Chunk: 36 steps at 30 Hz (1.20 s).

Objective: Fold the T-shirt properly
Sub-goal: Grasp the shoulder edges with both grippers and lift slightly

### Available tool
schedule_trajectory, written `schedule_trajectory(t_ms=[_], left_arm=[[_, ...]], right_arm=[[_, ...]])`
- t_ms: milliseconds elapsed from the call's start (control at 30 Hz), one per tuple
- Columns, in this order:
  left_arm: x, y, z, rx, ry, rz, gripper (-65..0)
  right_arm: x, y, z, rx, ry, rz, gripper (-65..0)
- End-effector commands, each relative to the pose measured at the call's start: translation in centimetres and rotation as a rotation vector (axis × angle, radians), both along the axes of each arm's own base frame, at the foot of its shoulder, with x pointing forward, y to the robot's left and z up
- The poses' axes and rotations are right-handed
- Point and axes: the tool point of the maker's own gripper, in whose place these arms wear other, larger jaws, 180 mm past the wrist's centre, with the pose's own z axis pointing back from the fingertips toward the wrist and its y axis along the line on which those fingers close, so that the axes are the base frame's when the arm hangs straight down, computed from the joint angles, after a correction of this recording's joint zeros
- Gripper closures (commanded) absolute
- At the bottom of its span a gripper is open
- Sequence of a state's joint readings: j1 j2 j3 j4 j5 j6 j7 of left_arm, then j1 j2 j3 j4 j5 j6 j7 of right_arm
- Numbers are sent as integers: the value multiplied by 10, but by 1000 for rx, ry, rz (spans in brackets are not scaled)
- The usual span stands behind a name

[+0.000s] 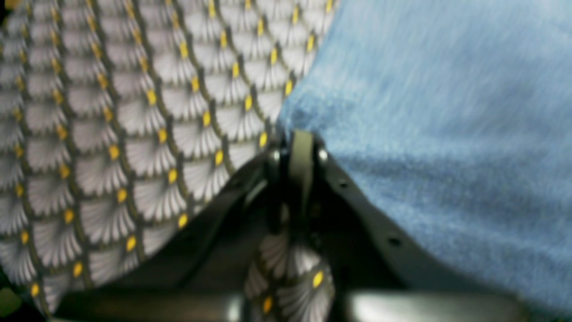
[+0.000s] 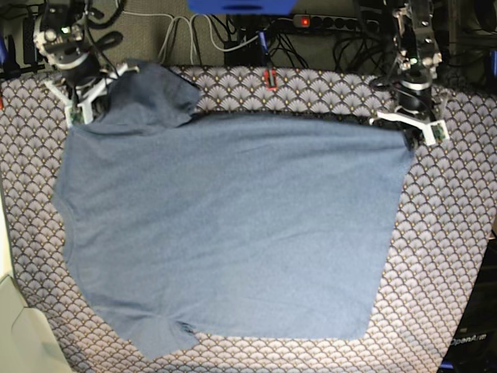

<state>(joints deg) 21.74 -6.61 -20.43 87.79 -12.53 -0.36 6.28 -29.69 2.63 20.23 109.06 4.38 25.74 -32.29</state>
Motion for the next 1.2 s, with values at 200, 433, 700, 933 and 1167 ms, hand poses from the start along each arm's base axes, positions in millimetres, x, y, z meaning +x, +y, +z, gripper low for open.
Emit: schedule_trajectory(t_ms=[200,433,700,933,1167], left_arm=[[15,1,28,24,-67,-12,-9],[40,-2,28,-21,-10,-15,-9],[67,-3,46,-37,-36,-18,-9],[69,-3,46,-41,-31,-18,-9],[66,-3,41,-43,-17,-16,-9]], right_arm=[[35,-8,38,-48,-136,27,0],[65,-12,59,-70,-217,36,0],[98,-25,80,-125,-228,35,0],[97,-28,80,-135,-209,34,0],[80,-11,48,-99,-117,80,-28]])
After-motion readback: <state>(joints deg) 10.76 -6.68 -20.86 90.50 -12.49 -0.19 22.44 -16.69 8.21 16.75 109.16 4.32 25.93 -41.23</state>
